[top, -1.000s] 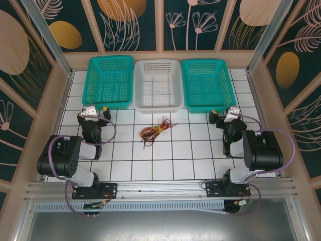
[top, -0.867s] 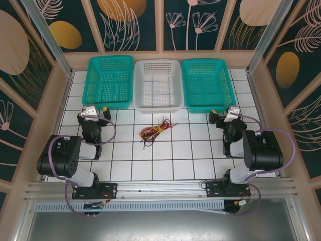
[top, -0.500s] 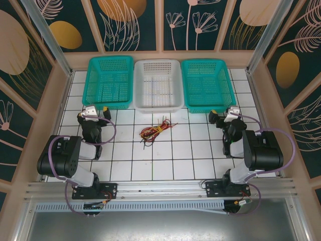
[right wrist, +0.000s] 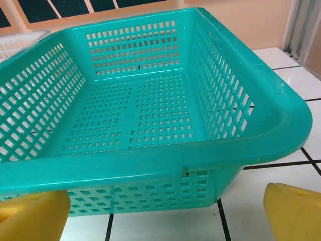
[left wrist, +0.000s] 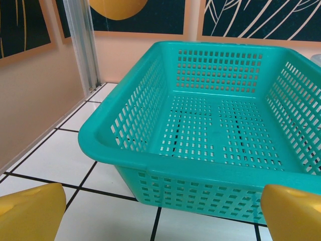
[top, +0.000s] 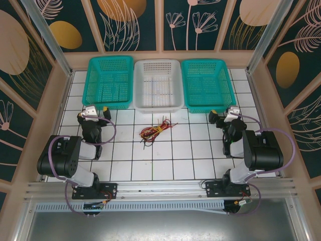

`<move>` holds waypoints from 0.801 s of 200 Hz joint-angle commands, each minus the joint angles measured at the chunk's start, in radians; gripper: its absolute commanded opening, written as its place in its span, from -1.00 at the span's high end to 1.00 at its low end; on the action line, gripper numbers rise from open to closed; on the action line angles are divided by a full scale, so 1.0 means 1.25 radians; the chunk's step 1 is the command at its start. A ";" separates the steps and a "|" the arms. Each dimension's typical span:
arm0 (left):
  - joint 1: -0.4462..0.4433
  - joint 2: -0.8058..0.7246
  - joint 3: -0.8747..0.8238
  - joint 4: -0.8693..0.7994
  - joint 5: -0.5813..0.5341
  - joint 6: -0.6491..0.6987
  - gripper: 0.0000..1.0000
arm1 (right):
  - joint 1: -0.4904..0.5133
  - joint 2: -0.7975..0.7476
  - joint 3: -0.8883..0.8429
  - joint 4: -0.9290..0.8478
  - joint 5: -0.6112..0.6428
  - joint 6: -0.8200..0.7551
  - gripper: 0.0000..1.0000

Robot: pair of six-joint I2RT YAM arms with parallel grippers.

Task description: Untangle the cables

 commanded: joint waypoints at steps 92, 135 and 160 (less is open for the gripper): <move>-0.097 -0.427 0.179 -0.770 -0.218 -0.357 -0.60 | 0.437 -0.604 0.105 -0.919 0.696 0.196 -0.99; -0.259 -0.498 0.233 -0.960 -0.014 -0.451 -0.62 | 0.448 -0.924 0.078 -1.219 0.598 0.603 -0.98; -0.356 -0.407 0.266 -0.998 0.062 -0.411 -0.74 | 0.436 -1.043 0.033 -1.241 0.559 0.697 -0.98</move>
